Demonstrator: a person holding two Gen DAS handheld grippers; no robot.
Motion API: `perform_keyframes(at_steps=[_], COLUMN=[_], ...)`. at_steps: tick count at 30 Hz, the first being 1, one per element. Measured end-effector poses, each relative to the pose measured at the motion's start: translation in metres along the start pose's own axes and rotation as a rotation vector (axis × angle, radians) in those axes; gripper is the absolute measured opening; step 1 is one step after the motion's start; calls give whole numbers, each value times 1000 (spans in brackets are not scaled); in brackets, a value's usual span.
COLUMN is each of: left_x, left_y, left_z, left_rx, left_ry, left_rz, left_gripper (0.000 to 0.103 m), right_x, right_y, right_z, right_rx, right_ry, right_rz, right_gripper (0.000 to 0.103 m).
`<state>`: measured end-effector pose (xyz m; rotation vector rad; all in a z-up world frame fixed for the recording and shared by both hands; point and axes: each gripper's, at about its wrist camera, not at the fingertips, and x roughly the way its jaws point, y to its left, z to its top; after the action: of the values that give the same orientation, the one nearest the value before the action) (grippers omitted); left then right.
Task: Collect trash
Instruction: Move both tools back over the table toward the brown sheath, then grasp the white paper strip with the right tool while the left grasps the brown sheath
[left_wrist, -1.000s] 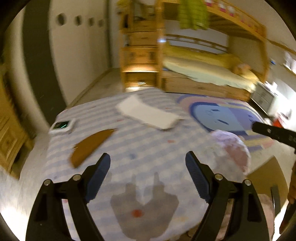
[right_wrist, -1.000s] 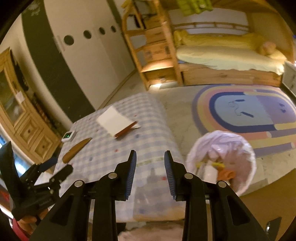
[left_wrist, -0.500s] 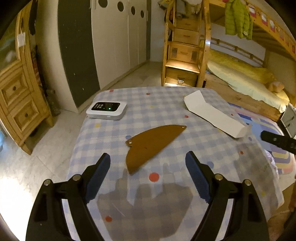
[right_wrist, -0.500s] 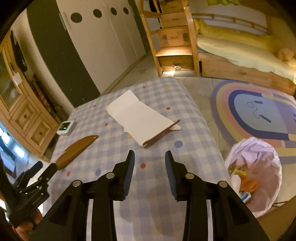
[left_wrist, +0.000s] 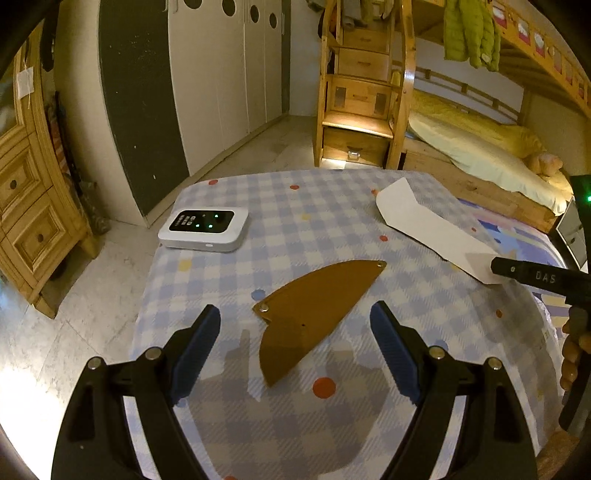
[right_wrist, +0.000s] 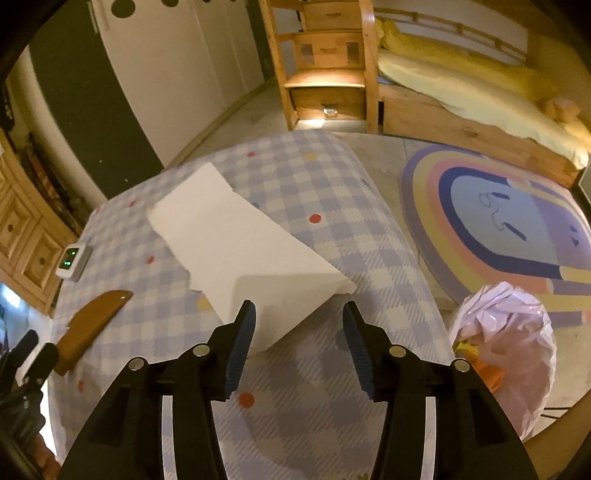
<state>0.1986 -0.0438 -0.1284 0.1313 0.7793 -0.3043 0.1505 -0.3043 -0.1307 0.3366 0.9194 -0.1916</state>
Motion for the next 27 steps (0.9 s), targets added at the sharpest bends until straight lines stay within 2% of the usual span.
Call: perform_keyframes(at_steps=[1, 3, 8, 10, 14, 15, 17, 20, 23, 24, 25, 26, 27], left_x=[1, 4, 11, 15, 27, 30, 33, 31, 22, 19, 16, 15, 14], left_y=[1, 2, 6, 3, -2, -3, -5, -12, -18, -19, -19, -19, -17], left_z=[-1, -4, -6, -6, -5, -6, -6, -10, -14, -14, -14, -14, -14], left_rx=[1, 3, -9, 7, 17, 15, 11, 26, 26, 29, 29, 25, 17], left_ry=[8, 28, 61, 69, 106, 119, 137, 148, 150, 142, 127, 121, 113], left_rz=[3, 13, 2, 11, 12, 10, -3, -66, -202, -209, -201, -188, -166], left_gripper=[81, 81, 81, 81, 69, 65, 48, 33, 32, 32, 35, 49, 57], right_x=[-1, -5, -23, -30, -34, -35, -36, -36, -39, -40, -41, -41, -42], right_y=[-1, -2, -15, -21, -23, -23, -27, -32, -34, -34, -35, -34, -35], right_z=[-1, -4, -11, -13, -11, -11, -10, -10, -10, -10, -10, -10, -11], right_rx=[2, 4, 66, 98, 97, 97, 106, 115, 112, 112, 114, 115, 115], right_ry=[-1, -5, -45, -73, -101, -105, -114, -114, -125, -128, -133, -137, -141], right_rz=[6, 18, 71, 86, 58, 51, 39, 38, 29, 27, 25, 23, 21], right_gripper=[44, 29, 3, 2, 2, 2, 2, 2, 2, 2, 2, 2, 2])
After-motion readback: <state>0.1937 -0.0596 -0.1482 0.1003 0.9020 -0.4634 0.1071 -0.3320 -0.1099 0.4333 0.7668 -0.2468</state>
